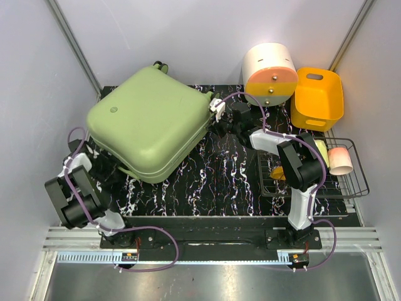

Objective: Open, take out, and arrange the luggage

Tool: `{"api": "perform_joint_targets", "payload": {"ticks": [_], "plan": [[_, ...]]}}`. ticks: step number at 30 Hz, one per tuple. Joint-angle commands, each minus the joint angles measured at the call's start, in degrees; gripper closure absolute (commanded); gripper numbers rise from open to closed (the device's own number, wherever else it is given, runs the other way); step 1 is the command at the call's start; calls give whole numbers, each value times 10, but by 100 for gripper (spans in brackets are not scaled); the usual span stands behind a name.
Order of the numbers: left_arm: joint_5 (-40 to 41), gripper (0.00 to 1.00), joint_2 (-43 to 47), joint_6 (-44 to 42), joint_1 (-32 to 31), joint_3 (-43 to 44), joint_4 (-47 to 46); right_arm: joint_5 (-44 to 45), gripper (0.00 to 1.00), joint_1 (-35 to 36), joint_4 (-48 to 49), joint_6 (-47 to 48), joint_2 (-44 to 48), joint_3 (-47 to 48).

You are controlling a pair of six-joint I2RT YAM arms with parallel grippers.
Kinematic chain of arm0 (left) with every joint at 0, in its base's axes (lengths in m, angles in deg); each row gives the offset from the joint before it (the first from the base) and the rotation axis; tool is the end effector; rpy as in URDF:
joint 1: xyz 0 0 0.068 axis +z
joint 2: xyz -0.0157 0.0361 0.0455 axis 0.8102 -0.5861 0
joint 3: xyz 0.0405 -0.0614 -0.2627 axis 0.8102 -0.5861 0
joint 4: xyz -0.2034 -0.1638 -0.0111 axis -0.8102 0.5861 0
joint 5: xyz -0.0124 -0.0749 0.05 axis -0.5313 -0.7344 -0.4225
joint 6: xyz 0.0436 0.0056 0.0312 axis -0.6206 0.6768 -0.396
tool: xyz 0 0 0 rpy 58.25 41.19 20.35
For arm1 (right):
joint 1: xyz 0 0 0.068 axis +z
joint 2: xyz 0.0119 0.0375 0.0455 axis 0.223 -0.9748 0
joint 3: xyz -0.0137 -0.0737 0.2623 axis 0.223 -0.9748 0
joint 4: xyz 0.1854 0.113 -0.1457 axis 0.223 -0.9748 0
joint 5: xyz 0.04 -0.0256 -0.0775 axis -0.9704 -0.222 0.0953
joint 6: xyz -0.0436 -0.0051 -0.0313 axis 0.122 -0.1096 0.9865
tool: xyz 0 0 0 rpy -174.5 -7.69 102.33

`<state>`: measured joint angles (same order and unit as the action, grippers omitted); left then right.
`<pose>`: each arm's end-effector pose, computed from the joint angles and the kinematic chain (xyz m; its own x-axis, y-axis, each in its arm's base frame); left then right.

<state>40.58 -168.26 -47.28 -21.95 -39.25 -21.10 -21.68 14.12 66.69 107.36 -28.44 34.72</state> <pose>0.2231 0.1236 0.1683 -0.5551 -0.8229 -0.1211 -0.6932 0.5382 -0.4794 0.3809 0.2138 0.1959 -0.0841 -0.3377 -0.9375 -0.8651 0.4917 -0.0995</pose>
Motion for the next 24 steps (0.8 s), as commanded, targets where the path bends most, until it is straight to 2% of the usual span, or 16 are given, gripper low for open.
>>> {"api": "perform_joint_targets", "payload": {"ticks": [1, 4, 5, 9, 16, 19, 24], "plan": [[71, 30, -34, -19, -49, 41, -9, 26, 100, 4, 36, -3, 1, 14], [87, 50, -53, -49, -47, 69, 20, 28, 100, 5, 41, -11, 3, 1], [89, 68, -56, -61, -43, 83, 29, 28, 100, 5, 41, -14, 10, -3], [123, 100, -63, -139, -43, 121, 102, 40, 100, 5, 49, -40, 43, -45], [162, 100, -19, -282, -24, 153, 137, 94, 100, 24, 87, -73, 131, -170], [145, 100, -36, -309, -10, 201, 160, 116, 100, 24, 103, -71, 141, -189], [124, 100, -99, -318, -9, 295, 173, 133, 100, 24, 122, 9, 130, -188]]}}
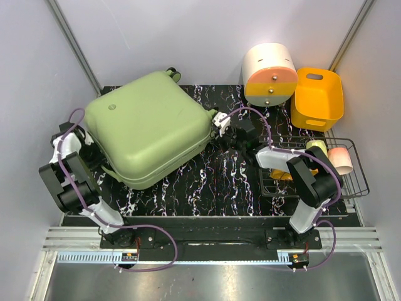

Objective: Open, take out, and arrange the luggage

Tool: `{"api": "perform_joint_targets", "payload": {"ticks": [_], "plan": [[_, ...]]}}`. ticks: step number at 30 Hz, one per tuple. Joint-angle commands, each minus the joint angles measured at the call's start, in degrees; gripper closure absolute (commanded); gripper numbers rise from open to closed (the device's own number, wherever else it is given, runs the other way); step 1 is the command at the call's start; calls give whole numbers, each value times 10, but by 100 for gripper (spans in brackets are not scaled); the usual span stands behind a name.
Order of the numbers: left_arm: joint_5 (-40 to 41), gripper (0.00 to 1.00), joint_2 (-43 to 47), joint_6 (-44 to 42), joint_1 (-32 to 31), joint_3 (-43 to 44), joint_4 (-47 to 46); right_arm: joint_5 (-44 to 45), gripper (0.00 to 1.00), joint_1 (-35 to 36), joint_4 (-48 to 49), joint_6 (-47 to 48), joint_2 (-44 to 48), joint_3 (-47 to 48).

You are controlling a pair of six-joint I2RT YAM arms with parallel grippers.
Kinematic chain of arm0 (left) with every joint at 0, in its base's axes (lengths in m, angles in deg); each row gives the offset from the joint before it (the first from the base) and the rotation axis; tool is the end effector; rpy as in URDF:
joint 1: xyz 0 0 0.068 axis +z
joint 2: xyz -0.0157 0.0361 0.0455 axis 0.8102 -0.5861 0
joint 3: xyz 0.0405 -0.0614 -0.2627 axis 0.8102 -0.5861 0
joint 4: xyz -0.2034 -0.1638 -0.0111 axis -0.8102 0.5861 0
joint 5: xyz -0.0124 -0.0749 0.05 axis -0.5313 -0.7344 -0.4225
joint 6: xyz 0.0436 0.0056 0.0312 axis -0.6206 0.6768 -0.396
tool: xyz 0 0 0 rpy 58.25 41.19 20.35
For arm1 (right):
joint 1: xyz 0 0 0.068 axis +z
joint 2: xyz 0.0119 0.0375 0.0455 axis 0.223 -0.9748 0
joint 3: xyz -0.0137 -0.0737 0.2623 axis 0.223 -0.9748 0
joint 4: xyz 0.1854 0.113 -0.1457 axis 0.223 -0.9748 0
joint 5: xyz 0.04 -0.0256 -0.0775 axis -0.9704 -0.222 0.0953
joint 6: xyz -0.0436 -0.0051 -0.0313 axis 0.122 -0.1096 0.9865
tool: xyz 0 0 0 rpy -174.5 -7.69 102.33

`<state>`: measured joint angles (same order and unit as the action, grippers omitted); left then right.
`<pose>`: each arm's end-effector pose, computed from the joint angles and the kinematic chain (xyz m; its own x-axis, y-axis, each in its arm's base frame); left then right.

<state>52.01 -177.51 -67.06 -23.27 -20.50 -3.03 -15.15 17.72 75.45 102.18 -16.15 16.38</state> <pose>0.2584 0.1457 0.2025 -0.7902 -0.5941 -0.1507 -0.5581 0.7991 -0.2236 0.3126 0.2010 0.1928 -0.1169 -0.2984 -0.9472 -0.8279 0.5561 -0.0730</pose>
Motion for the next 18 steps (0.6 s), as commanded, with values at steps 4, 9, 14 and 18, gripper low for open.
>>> {"api": "perform_joint_targets", "payload": {"ticks": [4, 9, 14, 18], "plan": [[7, 100, -59, -130, 0, 168, -4, 97, 100, -18, 49, 124, 0, 3], [-4, 100, -104, -148, -1, 231, -4, 64, 100, -50, 81, 117, -11, 27], [-19, 100, -161, -176, -18, 301, 11, -17, 100, -67, 163, 124, -33, 24], [-39, 100, -190, -186, -35, 338, 17, -15, 100, -68, 226, 130, -70, 46]]}}
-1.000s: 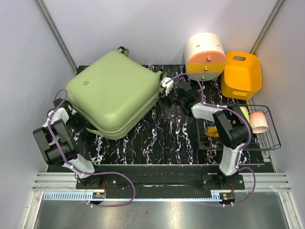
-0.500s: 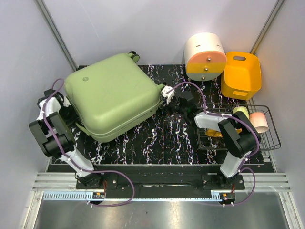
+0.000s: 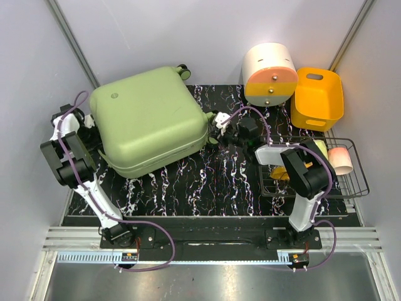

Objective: Open, take out, and arrange the luggage

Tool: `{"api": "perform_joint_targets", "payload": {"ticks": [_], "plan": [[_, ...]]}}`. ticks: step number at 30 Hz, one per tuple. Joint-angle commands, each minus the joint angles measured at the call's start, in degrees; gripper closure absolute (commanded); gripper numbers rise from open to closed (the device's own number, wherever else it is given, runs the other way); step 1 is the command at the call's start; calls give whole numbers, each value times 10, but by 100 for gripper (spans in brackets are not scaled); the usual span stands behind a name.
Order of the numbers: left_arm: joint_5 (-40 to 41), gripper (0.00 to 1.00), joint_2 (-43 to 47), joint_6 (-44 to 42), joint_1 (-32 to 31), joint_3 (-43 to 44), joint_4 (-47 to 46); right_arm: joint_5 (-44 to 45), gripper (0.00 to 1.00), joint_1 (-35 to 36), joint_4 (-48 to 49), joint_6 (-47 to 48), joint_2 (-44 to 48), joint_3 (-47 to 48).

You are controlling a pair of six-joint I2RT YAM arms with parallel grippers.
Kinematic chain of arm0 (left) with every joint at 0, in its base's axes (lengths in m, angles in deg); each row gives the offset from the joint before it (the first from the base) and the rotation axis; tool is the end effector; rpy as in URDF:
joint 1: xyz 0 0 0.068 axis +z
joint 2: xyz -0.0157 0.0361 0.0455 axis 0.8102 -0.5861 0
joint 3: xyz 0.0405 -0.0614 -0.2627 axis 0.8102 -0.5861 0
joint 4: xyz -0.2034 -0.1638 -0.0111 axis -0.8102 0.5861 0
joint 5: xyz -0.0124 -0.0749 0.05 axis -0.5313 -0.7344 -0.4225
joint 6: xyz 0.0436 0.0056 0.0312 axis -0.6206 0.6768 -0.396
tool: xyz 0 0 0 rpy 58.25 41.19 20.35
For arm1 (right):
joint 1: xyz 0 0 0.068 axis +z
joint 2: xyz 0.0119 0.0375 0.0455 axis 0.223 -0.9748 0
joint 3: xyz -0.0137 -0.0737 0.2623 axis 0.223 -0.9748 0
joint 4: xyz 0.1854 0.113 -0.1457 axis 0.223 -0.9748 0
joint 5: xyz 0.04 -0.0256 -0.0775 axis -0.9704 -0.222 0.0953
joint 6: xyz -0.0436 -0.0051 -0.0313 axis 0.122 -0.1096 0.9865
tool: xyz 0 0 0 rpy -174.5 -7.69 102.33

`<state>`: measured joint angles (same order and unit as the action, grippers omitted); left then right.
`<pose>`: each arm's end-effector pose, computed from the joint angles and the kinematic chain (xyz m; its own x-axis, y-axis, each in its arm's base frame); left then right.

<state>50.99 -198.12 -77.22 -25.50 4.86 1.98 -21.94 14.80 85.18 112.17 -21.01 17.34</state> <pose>0.3485 0.1810 0.2010 -0.8933 -0.4099 -0.1845 -0.3713 0.9042 -0.2110 0.3321 0.1942 0.1852 0.1176 -0.3116 -0.9429 -0.8478 0.4630 -0.2587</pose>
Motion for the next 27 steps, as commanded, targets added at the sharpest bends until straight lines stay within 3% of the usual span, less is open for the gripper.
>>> {"api": "perform_joint_targets", "payload": {"ticks": [1, 8, 18, 24, 27], "plan": [[-32, 100, 8, -86, -15, 91, -33, 62, 100, -37, 141, 26, -43, 52], [-64, 100, -26, -101, -31, 135, -27, 159, 100, -38, 247, -23, -118, 118], [-103, 100, -54, -122, -43, 162, -20, 99, 100, -37, 387, -98, -214, 173], [-118, 100, -53, -128, -55, 154, -20, 140, 94, -34, 415, -103, -270, 218], [-123, 100, -48, -123, -57, 155, -20, 144, 85, -32, 416, -102, -269, 205]]}}
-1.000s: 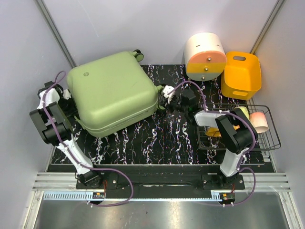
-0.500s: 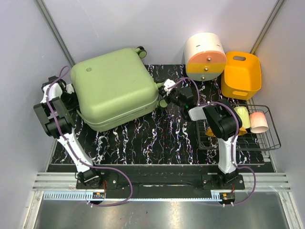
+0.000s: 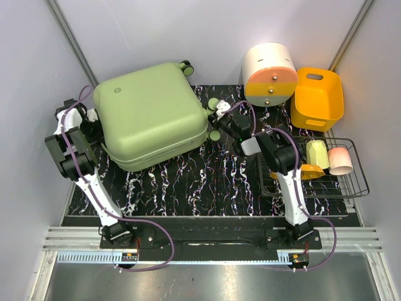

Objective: Open, take out, and arrange the luggage

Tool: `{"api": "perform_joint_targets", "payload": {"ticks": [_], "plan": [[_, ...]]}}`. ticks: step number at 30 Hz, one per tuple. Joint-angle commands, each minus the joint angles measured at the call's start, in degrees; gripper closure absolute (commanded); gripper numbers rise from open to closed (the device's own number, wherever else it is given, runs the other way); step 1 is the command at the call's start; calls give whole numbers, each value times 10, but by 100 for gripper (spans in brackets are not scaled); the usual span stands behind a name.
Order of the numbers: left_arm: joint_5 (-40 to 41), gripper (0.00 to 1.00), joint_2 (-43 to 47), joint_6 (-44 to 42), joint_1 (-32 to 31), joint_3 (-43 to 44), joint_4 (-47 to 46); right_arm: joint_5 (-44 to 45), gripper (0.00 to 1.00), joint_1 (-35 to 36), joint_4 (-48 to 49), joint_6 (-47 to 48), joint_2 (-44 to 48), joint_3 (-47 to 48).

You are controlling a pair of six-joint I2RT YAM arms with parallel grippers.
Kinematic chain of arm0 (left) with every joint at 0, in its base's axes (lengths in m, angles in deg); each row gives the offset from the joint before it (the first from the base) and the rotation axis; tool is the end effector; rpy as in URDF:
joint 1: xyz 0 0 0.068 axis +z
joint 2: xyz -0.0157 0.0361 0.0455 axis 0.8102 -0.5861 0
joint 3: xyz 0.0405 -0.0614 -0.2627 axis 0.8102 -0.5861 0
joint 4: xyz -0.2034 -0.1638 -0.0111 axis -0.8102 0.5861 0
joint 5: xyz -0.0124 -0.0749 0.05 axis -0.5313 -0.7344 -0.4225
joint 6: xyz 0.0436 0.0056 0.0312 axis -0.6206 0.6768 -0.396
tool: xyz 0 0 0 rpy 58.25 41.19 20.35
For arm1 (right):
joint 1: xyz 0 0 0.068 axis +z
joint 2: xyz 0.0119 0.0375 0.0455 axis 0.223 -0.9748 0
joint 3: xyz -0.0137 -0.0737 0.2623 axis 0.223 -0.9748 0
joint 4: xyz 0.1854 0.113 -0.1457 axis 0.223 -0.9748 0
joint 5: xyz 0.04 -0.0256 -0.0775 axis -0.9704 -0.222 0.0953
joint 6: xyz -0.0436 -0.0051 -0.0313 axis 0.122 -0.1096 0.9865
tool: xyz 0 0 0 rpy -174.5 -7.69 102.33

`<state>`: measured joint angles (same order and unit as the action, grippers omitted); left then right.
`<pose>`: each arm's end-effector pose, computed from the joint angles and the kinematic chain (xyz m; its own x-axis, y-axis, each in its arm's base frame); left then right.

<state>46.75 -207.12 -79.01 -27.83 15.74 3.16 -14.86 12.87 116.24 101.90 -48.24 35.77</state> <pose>0.3918 0.1817 0.1904 -0.9150 -0.3445 -0.2100 -0.2834 0.9192 -0.2733 0.4184 0.2171 0.1392 0.2827 -0.0783 -0.9560 -0.6995 0.6651 -0.2613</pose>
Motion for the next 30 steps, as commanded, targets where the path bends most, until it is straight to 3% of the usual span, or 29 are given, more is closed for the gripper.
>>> {"api": "perform_joint_targets", "payload": {"ticks": [1, 4, 5, 6, 9, 12, 16, 21, 25, 30], "plan": [[-81, 99, 48, -97, -33, 52, -32, 71, 82, -12, 105, 0, 22, 10], [-60, 80, 65, -77, -30, 72, -32, 74, 62, -12, 90, 9, 84, -46], [-57, 63, 70, -68, -27, 75, -31, 76, 57, -12, 70, 13, 103, -61], [-65, 55, 82, -57, -23, 78, -32, 79, 48, -12, 57, 16, 123, -91], [-83, 33, 105, -15, -4, 84, -32, 89, 38, -11, -11, 24, 199, -138], [-103, 22, 133, -7, 3, 82, -32, 83, 32, -11, -83, 23, 269, -179], [-117, 18, 168, -3, 7, 84, -21, 67, 19, -11, -174, 9, 365, -218], [-130, 14, 220, -4, 7, 79, 1, 20, 10, -11, -409, -13, 454, -175], [-158, 1, 267, -33, 7, 36, 14, -24, 0, -12, -547, -34, 465, -97], [-173, 1, 349, -96, 8, -36, 40, -64, 0, -19, -659, -67, 405, 48]]}}
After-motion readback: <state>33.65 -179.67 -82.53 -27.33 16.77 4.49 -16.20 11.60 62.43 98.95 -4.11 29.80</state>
